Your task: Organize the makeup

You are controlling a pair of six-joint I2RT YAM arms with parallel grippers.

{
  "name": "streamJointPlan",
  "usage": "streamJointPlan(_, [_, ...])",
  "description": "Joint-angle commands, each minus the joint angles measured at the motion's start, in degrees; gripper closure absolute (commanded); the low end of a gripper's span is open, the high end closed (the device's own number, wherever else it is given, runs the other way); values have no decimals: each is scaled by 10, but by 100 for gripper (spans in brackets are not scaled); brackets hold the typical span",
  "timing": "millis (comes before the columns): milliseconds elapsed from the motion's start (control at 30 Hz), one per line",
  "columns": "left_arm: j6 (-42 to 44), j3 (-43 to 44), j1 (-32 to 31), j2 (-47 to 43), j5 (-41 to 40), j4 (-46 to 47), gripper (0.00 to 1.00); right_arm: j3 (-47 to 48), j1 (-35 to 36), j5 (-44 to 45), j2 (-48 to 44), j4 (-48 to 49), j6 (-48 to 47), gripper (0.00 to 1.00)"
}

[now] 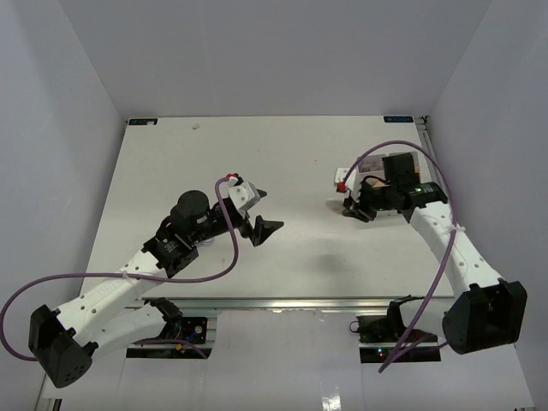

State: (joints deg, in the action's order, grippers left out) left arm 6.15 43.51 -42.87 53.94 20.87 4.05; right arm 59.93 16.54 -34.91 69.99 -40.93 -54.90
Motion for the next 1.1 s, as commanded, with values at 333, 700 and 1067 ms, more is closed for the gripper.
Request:
streamJointPlan(333, [4,-5,-1,-16,-27,-59,2,49,-338,13,50,43,-189,92])
streamJointPlan(700, [4,-6,-1,-11,-27,-60,2,80,-354,-42,101,113,-237,92])
streamJointPlan(1067, [9,-6,0,-7,-30,-62,2,90,-353,-41,158,146,-310,90])
